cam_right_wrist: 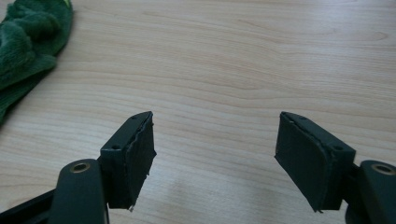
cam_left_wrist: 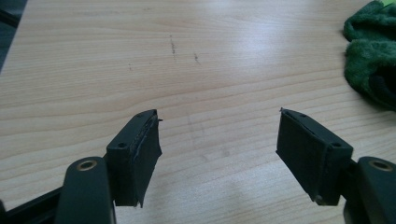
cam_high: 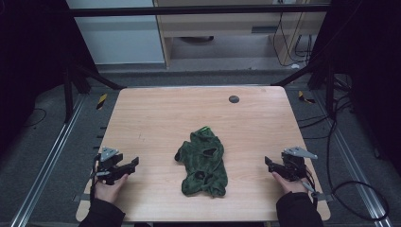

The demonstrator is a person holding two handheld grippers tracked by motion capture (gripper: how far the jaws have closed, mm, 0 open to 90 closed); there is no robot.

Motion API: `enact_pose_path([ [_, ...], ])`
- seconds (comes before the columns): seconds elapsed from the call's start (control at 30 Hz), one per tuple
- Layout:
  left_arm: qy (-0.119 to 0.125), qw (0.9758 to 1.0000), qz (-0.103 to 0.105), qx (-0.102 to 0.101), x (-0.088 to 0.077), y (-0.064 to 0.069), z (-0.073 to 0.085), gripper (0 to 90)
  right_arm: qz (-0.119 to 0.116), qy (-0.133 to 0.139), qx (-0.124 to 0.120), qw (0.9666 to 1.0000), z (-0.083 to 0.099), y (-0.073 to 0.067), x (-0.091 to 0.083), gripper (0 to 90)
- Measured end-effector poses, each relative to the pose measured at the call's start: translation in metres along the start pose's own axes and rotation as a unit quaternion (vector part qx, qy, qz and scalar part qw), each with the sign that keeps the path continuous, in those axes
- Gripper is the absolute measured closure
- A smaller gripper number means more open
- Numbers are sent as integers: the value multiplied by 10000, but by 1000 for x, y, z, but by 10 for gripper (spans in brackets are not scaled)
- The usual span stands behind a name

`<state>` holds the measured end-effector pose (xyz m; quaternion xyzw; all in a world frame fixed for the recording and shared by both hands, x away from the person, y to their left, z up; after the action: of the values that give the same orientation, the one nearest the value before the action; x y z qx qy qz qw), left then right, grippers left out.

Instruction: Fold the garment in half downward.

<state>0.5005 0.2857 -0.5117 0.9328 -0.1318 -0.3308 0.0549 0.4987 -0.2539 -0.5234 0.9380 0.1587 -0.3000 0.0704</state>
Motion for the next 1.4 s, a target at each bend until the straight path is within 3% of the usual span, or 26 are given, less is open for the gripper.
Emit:
enact_pose_path([
  [0.3, -27, 9996, 271, 103, -2, 11, -2, 330, -340, 52, -45, 9994, -4, -13, -3, 309],
  [0.43, -47, 9989, 467, 88, -2, 17, -5, 333, -505, 104, -226, 9984, -9, -23, -4, 324],
  [0.57, -57, 9984, 558, 114, 0, 23, -9, 338, -704, 75, -317, 9970, -12, -31, -2, 324],
  [0.63, -55, 9983, 566, 162, 1, 25, -10, 344, -697, 88, -381, 9968, -15, -32, -1, 324],
  [0.9, 65, 9970, 745, 217, 3, 39, -26, 359, -936, 326, -417, 9942, -44, -44, -7, 379],
  [0.97, 101, 9963, 794, 315, 6, 46, -34, 366, -997, 376, -403, 9935, -52, -46, -7, 391],
  [1.17, 193, 9947, 898, 452, 9, 61, -47, 383, -1034, 405, -486, 9926, -68, -54, -3, 422],
  [1.4, 140, 9932, 1017, 551, 16, 73, -54, 389, -1099, 339, -576, 9917, -79, -60, 3, 442],
])
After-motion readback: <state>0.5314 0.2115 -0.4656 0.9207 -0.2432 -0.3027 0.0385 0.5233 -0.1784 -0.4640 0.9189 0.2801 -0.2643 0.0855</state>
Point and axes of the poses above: each handheld gripper's, and its own axes: x roughly forward along the jaws, z roughly out of its underside, y roughly to its right, the point moved 6 cm from there along x, roughly forward along the jaws, and after that the axes turned 8 degrees about -x, right-handed, at the moved point
